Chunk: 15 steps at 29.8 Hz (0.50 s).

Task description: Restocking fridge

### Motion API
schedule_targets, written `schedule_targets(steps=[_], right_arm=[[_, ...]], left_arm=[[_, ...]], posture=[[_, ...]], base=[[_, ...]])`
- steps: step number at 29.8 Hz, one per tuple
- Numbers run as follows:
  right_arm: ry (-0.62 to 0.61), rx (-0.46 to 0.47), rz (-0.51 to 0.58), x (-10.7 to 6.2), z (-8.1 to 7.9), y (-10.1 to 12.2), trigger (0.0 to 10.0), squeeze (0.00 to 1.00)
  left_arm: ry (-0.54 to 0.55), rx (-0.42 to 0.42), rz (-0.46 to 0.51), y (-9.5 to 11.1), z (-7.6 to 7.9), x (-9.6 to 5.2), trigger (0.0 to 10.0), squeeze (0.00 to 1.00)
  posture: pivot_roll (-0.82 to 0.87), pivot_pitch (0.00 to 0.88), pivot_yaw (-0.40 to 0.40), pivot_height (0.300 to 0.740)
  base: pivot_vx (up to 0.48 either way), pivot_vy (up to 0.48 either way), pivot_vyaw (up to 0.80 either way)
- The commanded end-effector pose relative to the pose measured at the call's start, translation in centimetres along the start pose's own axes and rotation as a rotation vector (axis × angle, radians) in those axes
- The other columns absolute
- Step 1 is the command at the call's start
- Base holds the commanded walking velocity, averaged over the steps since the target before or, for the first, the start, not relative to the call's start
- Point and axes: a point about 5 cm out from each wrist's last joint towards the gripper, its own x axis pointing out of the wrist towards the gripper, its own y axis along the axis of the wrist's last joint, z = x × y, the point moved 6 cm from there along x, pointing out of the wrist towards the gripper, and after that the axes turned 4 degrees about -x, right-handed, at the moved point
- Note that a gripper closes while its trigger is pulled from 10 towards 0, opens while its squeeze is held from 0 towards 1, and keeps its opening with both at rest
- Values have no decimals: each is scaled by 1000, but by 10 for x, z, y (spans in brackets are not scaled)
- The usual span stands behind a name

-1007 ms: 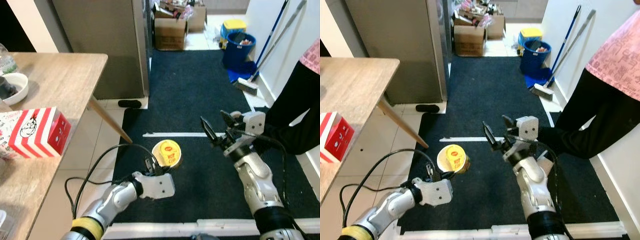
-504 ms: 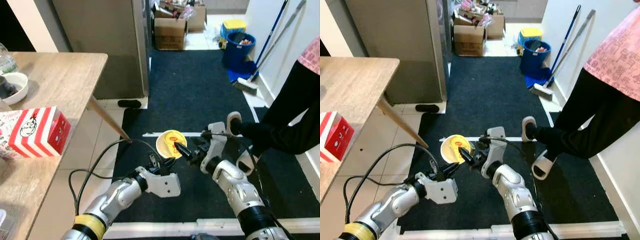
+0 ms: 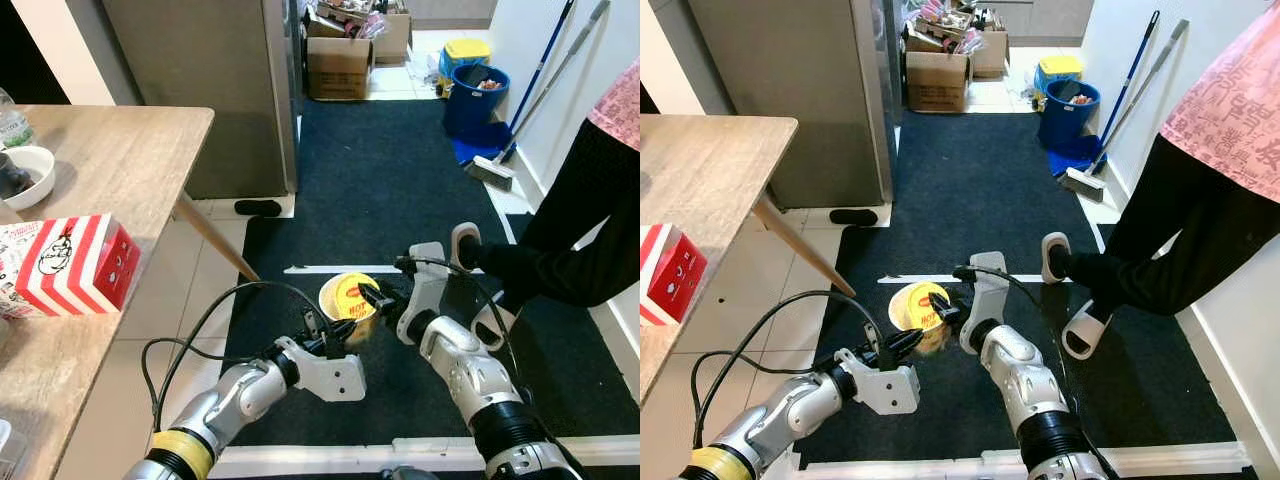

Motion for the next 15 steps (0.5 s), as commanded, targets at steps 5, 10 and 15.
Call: schedule_targets(steps=[5,10,15], right_arm=[[-33,45,-33,-3,8,-10,0,0],[-36,58,-31,-3,9,-10,0,0],[-42,69,-25,-3,10,-9,0,0]], left_arm=[[16,16,10,2,-2,-2,10000,0],[16,20,10,2,-3,-2,10000,0],[22,23,8,1,-4,-2,10000,0]], posture=[[1,69,-28,740],[1,69,-25,740],[0,71,-26,740]], base=[[0,0,0],[0,0,0],[0,0,0]])
